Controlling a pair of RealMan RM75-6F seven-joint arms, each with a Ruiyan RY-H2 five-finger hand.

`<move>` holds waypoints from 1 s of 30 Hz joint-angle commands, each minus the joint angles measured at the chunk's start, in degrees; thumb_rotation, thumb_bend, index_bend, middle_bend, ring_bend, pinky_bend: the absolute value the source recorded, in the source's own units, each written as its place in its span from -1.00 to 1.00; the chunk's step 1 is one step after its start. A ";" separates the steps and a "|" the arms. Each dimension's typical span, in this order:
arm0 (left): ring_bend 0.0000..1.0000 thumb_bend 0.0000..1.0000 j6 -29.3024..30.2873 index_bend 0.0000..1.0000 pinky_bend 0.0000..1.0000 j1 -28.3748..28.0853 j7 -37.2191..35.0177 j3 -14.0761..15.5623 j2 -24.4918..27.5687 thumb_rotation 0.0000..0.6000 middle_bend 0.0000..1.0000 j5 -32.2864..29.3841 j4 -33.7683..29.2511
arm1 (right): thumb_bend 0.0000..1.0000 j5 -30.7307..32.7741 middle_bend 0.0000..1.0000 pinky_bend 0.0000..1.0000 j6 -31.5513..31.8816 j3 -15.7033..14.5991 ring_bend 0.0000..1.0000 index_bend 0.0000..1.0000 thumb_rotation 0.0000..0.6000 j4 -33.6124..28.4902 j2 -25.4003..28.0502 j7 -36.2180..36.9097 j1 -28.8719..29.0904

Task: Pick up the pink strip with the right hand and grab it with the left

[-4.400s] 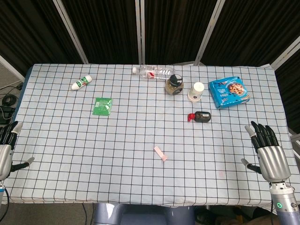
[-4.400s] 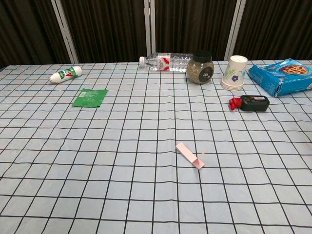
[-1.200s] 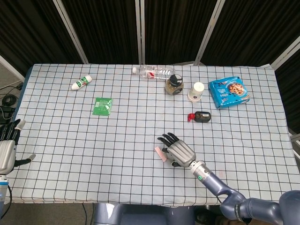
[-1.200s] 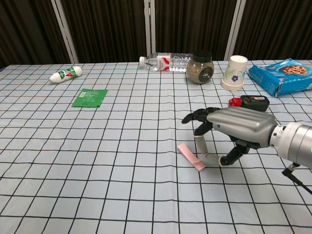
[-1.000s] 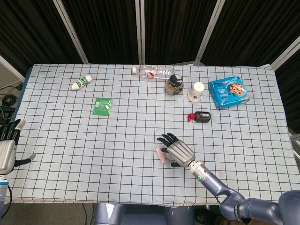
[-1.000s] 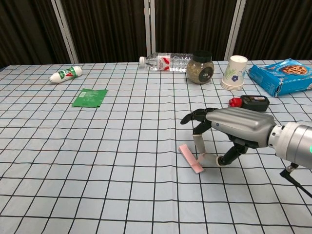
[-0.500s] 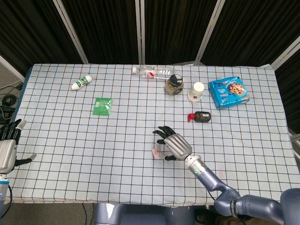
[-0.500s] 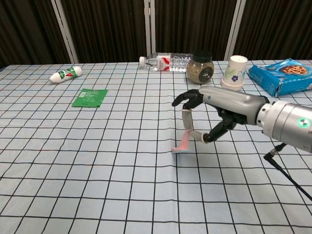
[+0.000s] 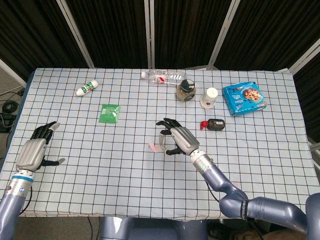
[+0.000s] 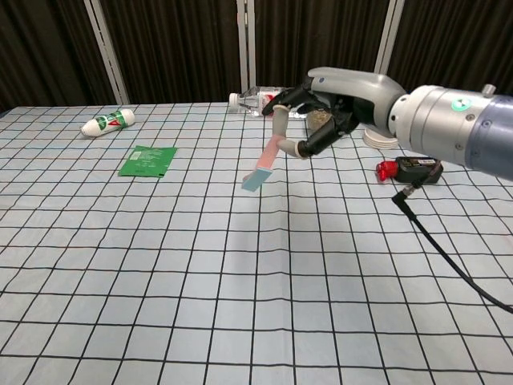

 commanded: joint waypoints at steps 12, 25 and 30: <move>-1.00 -1.00 -12.25 -0.48 -1.00 -15.79 4.74 -6.49 -14.47 1.00 -1.00 -9.48 4.39 | -0.15 24.45 -0.69 -1.00 1.22 6.76 -1.00 0.59 1.00 -3.90 -0.07 -8.37 8.31; -1.00 -0.90 -14.00 -0.44 -1.00 -22.73 8.60 -8.84 -20.36 1.00 -1.00 -16.56 6.71 | -0.15 29.86 -0.69 -1.00 3.22 6.42 -1.00 0.59 1.00 -5.43 0.35 -10.99 11.06; -1.00 -0.75 -13.50 -0.39 -1.00 -23.97 10.30 -8.75 -20.47 1.00 -1.00 -18.17 5.83 | -0.15 30.09 -0.68 -1.00 3.42 6.07 -1.00 0.59 1.00 -5.61 0.24 -10.75 11.36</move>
